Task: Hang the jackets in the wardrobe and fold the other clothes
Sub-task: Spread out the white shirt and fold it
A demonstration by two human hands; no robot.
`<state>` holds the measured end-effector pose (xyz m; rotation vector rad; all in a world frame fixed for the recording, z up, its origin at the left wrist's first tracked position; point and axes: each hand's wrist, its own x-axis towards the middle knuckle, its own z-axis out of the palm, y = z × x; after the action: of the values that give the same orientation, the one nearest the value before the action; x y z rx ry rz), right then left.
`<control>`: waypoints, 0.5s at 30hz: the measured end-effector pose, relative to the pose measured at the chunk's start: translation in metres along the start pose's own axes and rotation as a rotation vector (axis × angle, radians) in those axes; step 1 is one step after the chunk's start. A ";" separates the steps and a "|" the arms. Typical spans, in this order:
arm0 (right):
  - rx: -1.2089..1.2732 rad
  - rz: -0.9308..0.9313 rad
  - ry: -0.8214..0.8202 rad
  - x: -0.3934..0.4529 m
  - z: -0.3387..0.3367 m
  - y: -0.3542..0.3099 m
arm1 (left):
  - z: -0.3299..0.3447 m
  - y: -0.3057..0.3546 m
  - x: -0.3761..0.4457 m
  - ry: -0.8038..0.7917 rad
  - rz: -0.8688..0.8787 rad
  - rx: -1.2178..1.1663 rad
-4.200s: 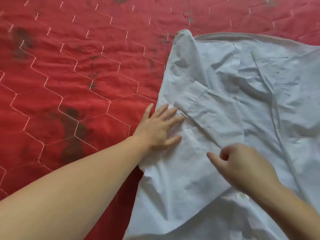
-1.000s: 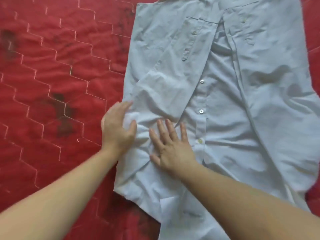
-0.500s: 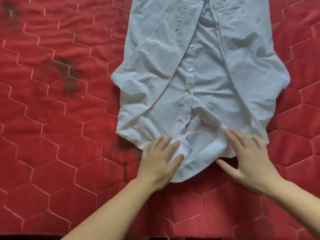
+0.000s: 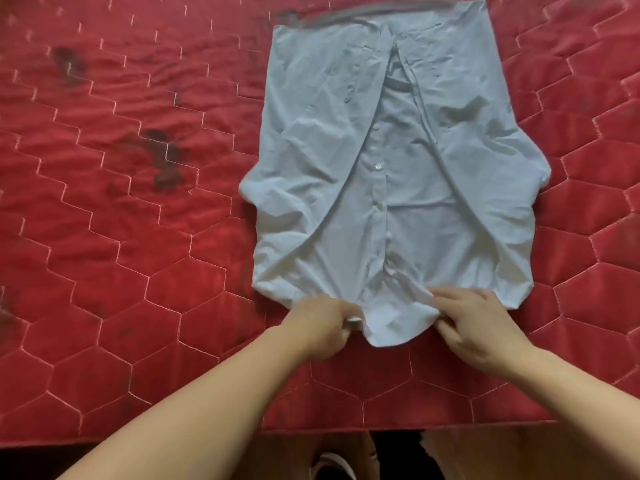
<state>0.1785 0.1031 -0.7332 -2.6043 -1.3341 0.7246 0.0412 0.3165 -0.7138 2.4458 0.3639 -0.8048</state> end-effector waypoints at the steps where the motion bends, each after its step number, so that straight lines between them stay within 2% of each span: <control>1: 0.033 0.009 -0.116 -0.008 -0.007 -0.001 | -0.007 0.004 -0.007 -0.105 -0.012 -0.059; 5: 0.240 0.125 -0.677 -0.008 -0.057 -0.005 | -0.055 0.016 -0.019 -0.458 -0.057 -0.313; 7: 0.362 0.166 -0.812 0.008 -0.083 0.002 | -0.086 0.017 -0.013 -0.552 -0.099 -0.489; 8: 0.408 0.184 -0.813 0.020 -0.096 0.007 | -0.102 0.015 -0.004 -0.510 -0.110 -0.537; 9: 0.451 0.212 -0.759 0.034 -0.108 0.012 | -0.116 0.012 0.007 -0.389 -0.110 -0.574; 10: 0.480 0.234 -0.649 0.050 -0.120 0.018 | -0.130 0.009 0.021 -0.193 -0.109 -0.598; 12: 0.479 0.268 -0.294 0.084 -0.138 0.030 | -0.154 0.000 0.049 0.261 -0.160 -0.635; 13: 0.454 0.309 -0.100 0.098 -0.143 0.036 | -0.160 -0.007 0.060 0.416 -0.215 -0.616; 14: 0.418 0.359 0.063 0.109 -0.144 0.041 | -0.160 -0.015 0.068 0.493 -0.269 -0.568; 15: 0.358 0.391 0.174 0.116 -0.140 0.047 | -0.153 -0.024 0.074 0.497 -0.303 -0.500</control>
<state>0.3359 0.1812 -0.6668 -2.5743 -0.5871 0.6877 0.1618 0.4294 -0.6650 2.1018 1.0072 -0.1608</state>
